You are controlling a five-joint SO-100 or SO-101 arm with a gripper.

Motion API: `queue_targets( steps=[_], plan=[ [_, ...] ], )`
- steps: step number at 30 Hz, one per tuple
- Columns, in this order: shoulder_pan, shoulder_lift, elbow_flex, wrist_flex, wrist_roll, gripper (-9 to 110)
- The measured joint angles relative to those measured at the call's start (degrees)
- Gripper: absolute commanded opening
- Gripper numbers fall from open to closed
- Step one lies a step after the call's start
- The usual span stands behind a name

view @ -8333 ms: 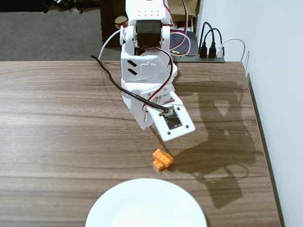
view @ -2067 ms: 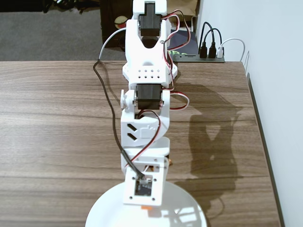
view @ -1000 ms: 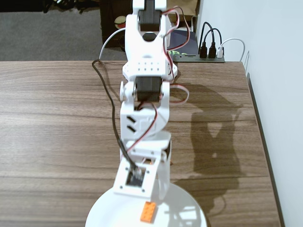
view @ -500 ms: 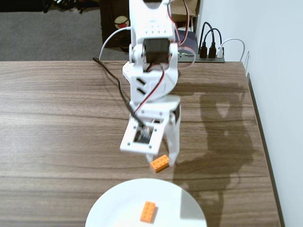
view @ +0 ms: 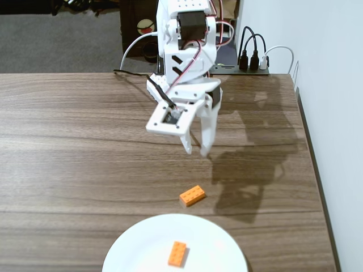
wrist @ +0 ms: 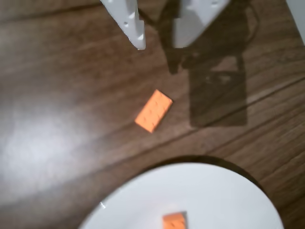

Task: Grasp a lego block and put it on the plate.

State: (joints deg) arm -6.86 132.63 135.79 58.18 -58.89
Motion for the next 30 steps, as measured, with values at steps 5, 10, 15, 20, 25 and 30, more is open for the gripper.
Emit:
queue_targets(
  steps=[5, 10, 15, 20, 25, 30],
  plan=[
    [-0.44, 9.84, 6.50, 1.58, 7.73, 0],
    [0.62, 17.75, 12.48, 1.93, 18.98, 0],
    [2.72, 23.20, 15.82, 3.43, 28.48, 0],
    [6.59, 29.62, 18.90, 5.71, 37.00, 0],
    [9.32, 36.83, 23.12, 7.65, 43.86, 0],
    [9.76, 43.07, 25.22, 9.40, 47.37, 0]
  ],
)
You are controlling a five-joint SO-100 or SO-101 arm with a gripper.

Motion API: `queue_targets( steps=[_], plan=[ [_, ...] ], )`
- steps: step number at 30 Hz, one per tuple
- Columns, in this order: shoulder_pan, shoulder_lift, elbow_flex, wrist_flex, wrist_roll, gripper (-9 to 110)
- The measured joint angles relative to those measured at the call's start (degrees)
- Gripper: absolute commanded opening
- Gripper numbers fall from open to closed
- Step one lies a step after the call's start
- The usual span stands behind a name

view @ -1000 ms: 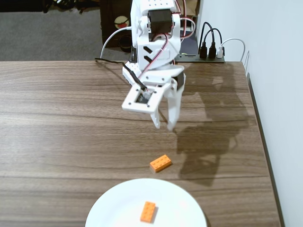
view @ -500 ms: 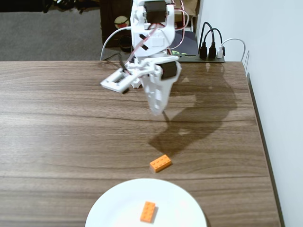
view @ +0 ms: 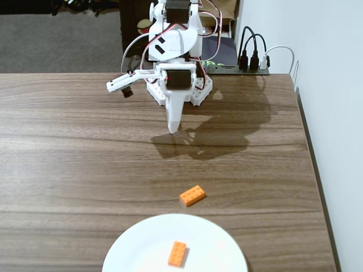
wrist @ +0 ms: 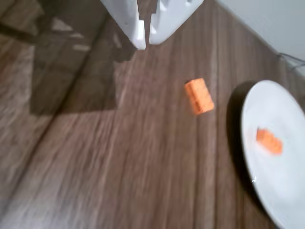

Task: Grasp a lego block and put it on the plate.

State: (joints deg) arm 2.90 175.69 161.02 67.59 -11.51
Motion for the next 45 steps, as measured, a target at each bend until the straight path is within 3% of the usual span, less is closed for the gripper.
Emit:
queue_targets(
  steps=[17, 45],
  plan=[
    [-1.05, 12.83, 6.68, 4.66, 5.71, 0],
    [-1.41, 13.10, 6.77, 4.83, 5.89, 0]
  ],
)
